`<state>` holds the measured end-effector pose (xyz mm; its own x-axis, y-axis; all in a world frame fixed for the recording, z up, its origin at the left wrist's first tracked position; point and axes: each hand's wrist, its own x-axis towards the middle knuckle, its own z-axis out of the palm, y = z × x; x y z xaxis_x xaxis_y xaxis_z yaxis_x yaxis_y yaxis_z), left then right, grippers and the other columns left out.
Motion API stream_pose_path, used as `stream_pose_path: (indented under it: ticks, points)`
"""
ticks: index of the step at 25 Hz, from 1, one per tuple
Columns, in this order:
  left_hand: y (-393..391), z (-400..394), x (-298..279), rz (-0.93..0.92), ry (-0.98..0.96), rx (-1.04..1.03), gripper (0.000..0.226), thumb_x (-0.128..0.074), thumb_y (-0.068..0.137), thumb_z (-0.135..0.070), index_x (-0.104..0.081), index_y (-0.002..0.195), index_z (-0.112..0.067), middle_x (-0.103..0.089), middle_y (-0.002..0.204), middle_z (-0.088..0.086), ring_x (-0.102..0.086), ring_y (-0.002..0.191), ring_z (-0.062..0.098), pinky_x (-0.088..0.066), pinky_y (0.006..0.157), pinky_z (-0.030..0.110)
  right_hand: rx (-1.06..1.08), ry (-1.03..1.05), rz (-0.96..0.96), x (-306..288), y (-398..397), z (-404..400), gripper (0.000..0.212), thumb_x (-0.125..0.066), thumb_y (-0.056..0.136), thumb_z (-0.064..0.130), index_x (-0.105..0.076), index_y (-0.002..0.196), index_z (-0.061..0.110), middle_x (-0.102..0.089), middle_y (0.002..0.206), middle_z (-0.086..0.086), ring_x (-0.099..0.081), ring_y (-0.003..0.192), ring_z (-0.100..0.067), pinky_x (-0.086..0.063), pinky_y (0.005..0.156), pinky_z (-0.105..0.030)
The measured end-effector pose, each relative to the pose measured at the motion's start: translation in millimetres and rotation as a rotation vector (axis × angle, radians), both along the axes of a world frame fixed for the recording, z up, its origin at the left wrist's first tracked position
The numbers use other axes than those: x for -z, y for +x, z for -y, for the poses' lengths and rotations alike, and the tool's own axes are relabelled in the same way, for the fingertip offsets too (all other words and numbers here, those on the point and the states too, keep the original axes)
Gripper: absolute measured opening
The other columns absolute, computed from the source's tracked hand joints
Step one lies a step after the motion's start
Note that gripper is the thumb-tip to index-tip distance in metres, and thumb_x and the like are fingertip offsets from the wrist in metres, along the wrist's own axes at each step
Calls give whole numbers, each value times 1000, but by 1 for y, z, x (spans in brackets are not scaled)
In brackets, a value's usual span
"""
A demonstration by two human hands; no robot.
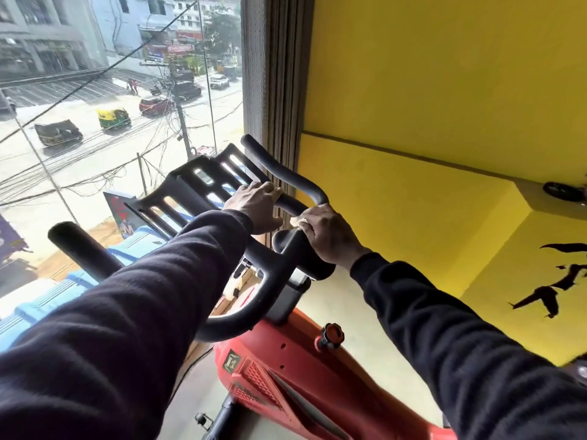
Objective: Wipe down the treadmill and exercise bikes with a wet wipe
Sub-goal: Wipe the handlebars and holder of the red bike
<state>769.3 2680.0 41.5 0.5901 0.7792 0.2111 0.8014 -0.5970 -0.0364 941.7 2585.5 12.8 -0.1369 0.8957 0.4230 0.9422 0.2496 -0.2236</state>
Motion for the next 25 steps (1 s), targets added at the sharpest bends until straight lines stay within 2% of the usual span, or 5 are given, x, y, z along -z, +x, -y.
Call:
stream_pose_path:
  ticks: [8, 11, 16, 20, 25]
  points:
    - [-1, -3, 1, -28, -20, 58, 66, -50, 89, -45, -37, 147, -17, -39, 148, 8, -33, 136, 31, -29, 111, 44, 41, 126, 159, 14, -41, 37, 39, -39, 93, 29, -73, 101, 11, -68, 107, -1, -53, 104, -27, -47, 82, -40]
    - [-1, -3, 1, -71, -34, 105, 75, -52, 86, -55, -34, 147, -15, -34, 150, 11, -28, 139, 33, -23, 115, 48, 343, 148, 29, 11, -61, 30, 47, -32, 91, 34, -73, 104, 14, -68, 112, 1, -51, 102, -27, -50, 79, -44]
    - [-4, 1, -2, -94, -42, 181, 74, -46, 88, -63, -37, 145, -17, -28, 154, 11, -21, 143, 33, -14, 117, 54, 270, 292, -170, 44, -100, 71, 36, -41, 98, 26, -71, 111, 12, -68, 110, 2, -50, 102, -21, -48, 88, -41]
    - [-2, 4, -1, -110, -47, 196, 86, -33, 86, -79, -38, 145, -17, -30, 154, 9, -21, 144, 31, -14, 116, 57, 520, 300, -299, 37, -98, 50, 27, -48, 98, 15, -70, 114, 17, -60, 110, -2, -49, 97, -19, -48, 86, -40]
    - [3, 2, -1, -149, -58, 187, 98, -26, 81, -87, -31, 149, -17, -28, 157, 6, -18, 146, 31, -13, 115, 58, 522, 463, -540, 66, -134, 87, 28, -53, 99, 19, -65, 125, 16, -57, 97, 1, -56, 88, -8, -46, 77, -15]
